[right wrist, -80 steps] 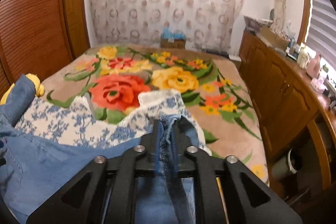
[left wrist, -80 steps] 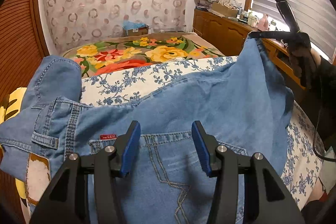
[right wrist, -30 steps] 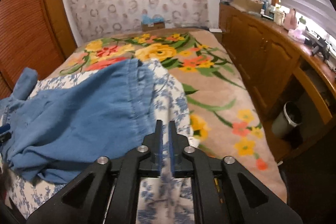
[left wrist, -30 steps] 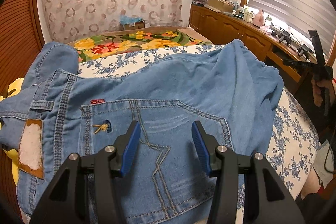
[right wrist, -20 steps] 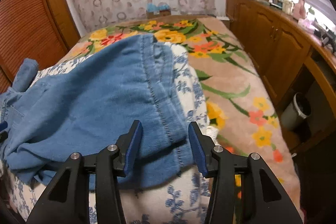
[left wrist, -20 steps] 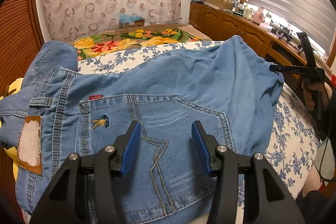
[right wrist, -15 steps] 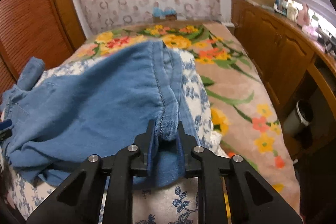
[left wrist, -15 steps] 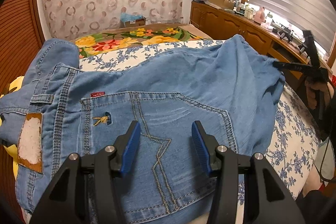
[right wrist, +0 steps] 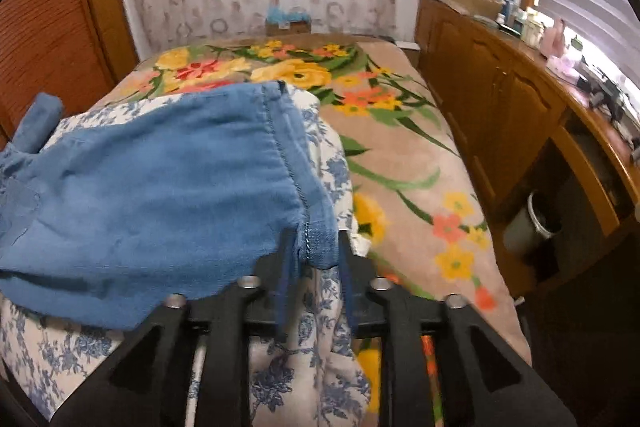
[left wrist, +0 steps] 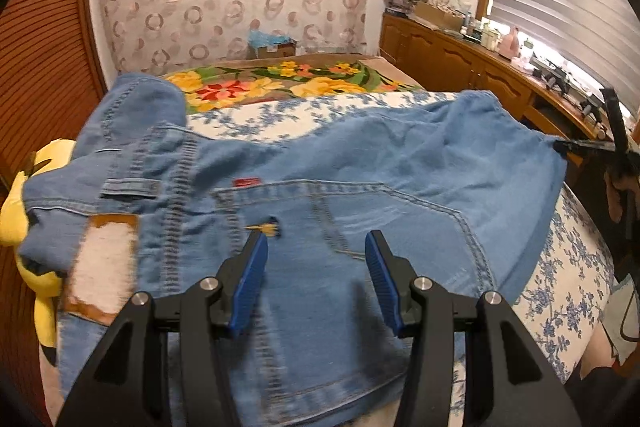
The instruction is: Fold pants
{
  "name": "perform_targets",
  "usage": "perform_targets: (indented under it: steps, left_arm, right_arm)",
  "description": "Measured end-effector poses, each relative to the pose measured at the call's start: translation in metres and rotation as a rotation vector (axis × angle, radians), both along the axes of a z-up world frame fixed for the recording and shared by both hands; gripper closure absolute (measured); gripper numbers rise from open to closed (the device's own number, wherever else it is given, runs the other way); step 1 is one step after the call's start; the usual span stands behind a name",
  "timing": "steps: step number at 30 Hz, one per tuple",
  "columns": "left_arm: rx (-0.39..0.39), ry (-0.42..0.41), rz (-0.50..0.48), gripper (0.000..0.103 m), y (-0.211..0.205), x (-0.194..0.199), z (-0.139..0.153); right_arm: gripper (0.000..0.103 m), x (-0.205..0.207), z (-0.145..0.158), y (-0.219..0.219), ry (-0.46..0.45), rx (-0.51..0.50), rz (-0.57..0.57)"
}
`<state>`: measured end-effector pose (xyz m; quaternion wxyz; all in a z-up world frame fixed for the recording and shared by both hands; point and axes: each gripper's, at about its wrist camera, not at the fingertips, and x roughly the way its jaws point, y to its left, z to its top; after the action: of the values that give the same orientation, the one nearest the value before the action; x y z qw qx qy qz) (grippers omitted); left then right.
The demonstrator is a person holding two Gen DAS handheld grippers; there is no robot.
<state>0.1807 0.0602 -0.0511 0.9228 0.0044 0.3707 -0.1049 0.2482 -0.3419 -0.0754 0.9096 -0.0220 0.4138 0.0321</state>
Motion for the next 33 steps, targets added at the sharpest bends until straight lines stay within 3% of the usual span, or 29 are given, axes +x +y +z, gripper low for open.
perform_targets:
  steps: [2, 12, 20, 26, 28, 32, 33]
  left_arm:
    - [0.012, -0.007, 0.021, 0.053, 0.011, 0.003, 0.004]
    - [0.093, -0.045, 0.153, 0.053, 0.083, 0.046, 0.03]
    - [0.092, 0.092, 0.149, 0.053, 0.106, 0.091, -0.001]
    - [0.075, 0.102, 0.132, 0.053, 0.101, 0.093, -0.01]
    - [0.076, 0.101, 0.121, 0.061, 0.098, 0.091, -0.013]
    - [0.075, 0.081, 0.11, 0.087, 0.093, 0.089, -0.011]
    - [0.072, 0.061, 0.115, 0.088, 0.092, 0.085, -0.007]
  right_arm:
    - [0.064, 0.0, 0.004, -0.002, -0.026, 0.028, -0.007]
    - [0.058, 0.029, 0.036, 0.047, -0.127, 0.065, 0.095]
    - [0.057, 0.062, 0.012, 0.096, -0.098, 0.034, 0.194]
    - [0.057, 0.078, -0.01, 0.092, -0.056, 0.025, 0.181]
    - [0.057, 0.08, -0.017, 0.087, -0.04, 0.032, 0.173]
    - [0.057, 0.079, -0.028, 0.079, -0.017, 0.046, 0.158]
    - [0.057, 0.078, -0.03, 0.077, -0.015, 0.05, 0.154]
